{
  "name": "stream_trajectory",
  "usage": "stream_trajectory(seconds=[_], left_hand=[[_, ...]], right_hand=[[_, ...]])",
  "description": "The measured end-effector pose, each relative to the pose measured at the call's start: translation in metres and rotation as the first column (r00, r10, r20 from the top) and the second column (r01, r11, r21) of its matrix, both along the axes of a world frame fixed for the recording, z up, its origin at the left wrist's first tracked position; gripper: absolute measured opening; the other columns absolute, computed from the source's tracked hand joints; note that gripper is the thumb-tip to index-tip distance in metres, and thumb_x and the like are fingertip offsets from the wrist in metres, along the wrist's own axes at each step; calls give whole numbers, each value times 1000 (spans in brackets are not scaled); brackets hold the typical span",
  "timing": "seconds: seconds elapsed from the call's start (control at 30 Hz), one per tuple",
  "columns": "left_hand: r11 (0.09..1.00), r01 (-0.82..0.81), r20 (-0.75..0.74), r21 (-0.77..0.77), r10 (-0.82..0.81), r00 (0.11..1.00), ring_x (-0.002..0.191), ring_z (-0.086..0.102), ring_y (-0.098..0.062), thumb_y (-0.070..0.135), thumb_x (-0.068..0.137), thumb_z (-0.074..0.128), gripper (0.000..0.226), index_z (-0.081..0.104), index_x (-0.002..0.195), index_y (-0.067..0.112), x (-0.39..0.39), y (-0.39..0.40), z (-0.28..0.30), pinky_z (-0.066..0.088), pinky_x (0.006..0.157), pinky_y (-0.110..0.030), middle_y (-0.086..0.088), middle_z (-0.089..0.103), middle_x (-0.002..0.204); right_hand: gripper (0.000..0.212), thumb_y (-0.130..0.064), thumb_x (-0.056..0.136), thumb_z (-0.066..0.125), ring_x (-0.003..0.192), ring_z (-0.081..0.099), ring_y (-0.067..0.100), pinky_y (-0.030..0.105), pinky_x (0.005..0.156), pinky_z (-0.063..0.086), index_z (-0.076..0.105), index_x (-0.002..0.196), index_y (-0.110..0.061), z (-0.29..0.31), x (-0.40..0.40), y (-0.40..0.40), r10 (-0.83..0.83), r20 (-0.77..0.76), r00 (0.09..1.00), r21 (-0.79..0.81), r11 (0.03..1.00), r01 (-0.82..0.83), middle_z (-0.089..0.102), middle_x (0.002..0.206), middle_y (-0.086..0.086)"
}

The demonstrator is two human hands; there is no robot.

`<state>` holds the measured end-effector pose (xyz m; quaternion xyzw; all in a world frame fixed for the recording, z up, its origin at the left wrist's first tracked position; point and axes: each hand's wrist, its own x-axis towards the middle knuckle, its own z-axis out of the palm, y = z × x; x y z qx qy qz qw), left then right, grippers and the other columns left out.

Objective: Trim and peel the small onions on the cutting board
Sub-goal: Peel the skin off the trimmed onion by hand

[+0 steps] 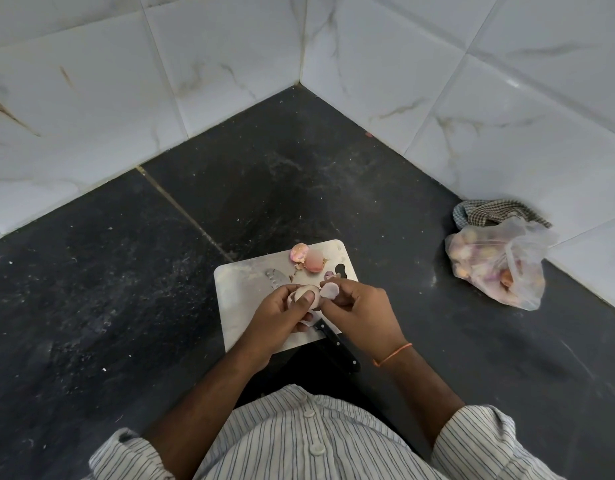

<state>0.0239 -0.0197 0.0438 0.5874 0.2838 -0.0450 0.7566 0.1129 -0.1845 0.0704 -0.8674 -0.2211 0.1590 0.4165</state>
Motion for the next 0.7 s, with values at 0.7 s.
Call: stream_trajectory(seconds=[0.7], left_hand=[[987,41,-61,156,-31,998,89,80,-11,44,104,67,30,71,121,20,0,0,-7,65,79,-28,1,81,102]], right_hand=[[19,-30,90,75,79,73,6,32,77,62,84,105,-23,-15,-7,17,-37,148,988,-77,996,48,81,91,-9]])
